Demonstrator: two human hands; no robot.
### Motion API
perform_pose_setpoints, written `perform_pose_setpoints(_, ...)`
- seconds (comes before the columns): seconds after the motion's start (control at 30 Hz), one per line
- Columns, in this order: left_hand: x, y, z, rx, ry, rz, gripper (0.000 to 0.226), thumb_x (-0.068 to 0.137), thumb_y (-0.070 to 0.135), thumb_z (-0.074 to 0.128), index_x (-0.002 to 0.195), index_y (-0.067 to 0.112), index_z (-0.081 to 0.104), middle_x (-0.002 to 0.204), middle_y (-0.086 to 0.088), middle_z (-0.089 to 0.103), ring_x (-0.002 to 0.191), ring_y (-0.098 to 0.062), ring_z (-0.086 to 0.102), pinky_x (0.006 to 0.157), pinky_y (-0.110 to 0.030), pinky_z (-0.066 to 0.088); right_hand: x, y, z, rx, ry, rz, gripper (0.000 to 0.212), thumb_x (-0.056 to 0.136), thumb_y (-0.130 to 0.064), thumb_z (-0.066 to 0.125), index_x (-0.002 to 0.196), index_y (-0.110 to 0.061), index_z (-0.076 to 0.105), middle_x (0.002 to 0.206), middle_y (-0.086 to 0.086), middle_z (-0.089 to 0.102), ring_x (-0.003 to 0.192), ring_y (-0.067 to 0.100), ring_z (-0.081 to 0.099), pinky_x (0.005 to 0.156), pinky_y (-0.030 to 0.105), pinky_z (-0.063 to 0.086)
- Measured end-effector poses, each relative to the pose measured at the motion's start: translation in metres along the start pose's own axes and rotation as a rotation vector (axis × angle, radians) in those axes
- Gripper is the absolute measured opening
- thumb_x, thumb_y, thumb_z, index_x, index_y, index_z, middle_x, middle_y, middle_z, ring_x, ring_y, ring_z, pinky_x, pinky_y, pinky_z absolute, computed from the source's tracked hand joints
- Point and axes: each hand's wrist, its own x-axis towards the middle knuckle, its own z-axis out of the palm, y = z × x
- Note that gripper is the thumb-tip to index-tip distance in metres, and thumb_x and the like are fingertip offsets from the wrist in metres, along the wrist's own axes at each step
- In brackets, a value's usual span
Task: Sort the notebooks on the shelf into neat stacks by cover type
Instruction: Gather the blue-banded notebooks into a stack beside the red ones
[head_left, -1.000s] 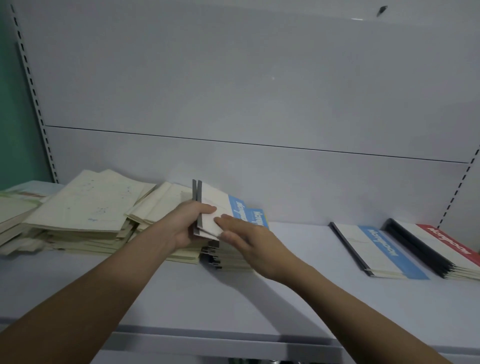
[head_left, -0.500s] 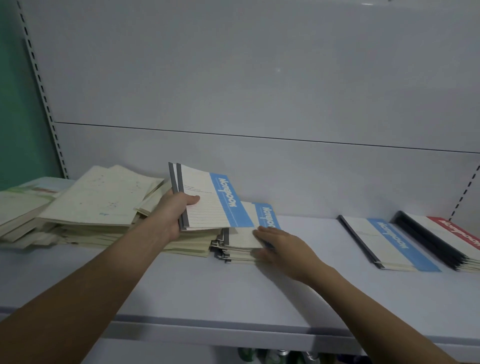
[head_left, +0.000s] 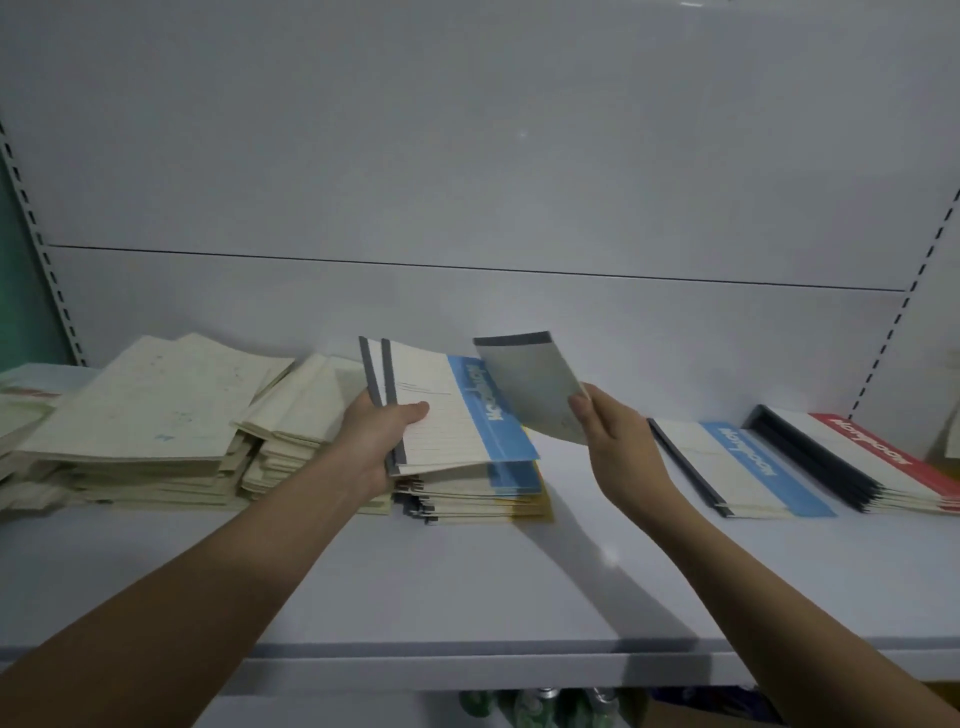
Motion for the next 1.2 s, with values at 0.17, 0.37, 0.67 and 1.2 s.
perform_pose_setpoints(0.17,-0.002,-0.011,0.038,0.001,-0.068,-0.011,0.025,0.095,0.016,0.060,0.120,0.012,0.059,0.101,-0.009,0.070,0.088,-0.025,0.068,0.074,-0.037,0.057,-0.015,0.009,-0.008,-0.225,-0.171,-0.127,0.036,0.103,-0.029,0.039,0.137,-0.034,0.052,0.122,-0.009,0.064,0.104,0.007,0.060,0.080,0.007,0.040)
perform_pose_setpoints(0.37,-0.007,-0.028,0.087,-0.020,-0.147,-0.013,0.026,0.087,0.014,0.070,0.111,0.015,0.062,0.103,-0.009,0.073,0.089,-0.024,0.072,0.072,-0.037,0.059,-0.023,0.040,-0.041,-0.342,-0.457,-0.179,0.048,0.096,-0.049,0.040,0.143,-0.041,0.039,0.152,-0.017,0.033,0.140,0.003,0.029,0.110,0.019,0.024)
perform_pose_setpoints(0.67,-0.019,-0.087,0.199,0.053,-0.138,-0.010,0.035,0.084,-0.002,0.068,0.115,0.009,0.058,0.107,-0.009,0.071,0.092,-0.022,0.070,0.064,-0.029,0.059,-0.023,0.109,-0.121,0.101,-0.031,0.412,0.055,0.090,-0.022,0.065,0.138,-0.034,0.042,0.136,-0.008,0.046,0.115,0.010,0.050,0.083,0.026,0.044)
perform_pose_setpoints(1.2,0.006,-0.166,0.336,1.008,0.070,0.231,0.044,0.091,0.034,0.053,0.128,0.010,0.050,0.125,-0.015,0.046,0.117,-0.033,0.038,0.102,-0.034,0.030,0.014,0.221,-0.188,-0.222,0.013,0.485,0.047,0.091,-0.015,0.052,0.137,-0.016,0.042,0.129,0.011,0.058,0.117,0.032,0.054,0.093,0.041,0.047)
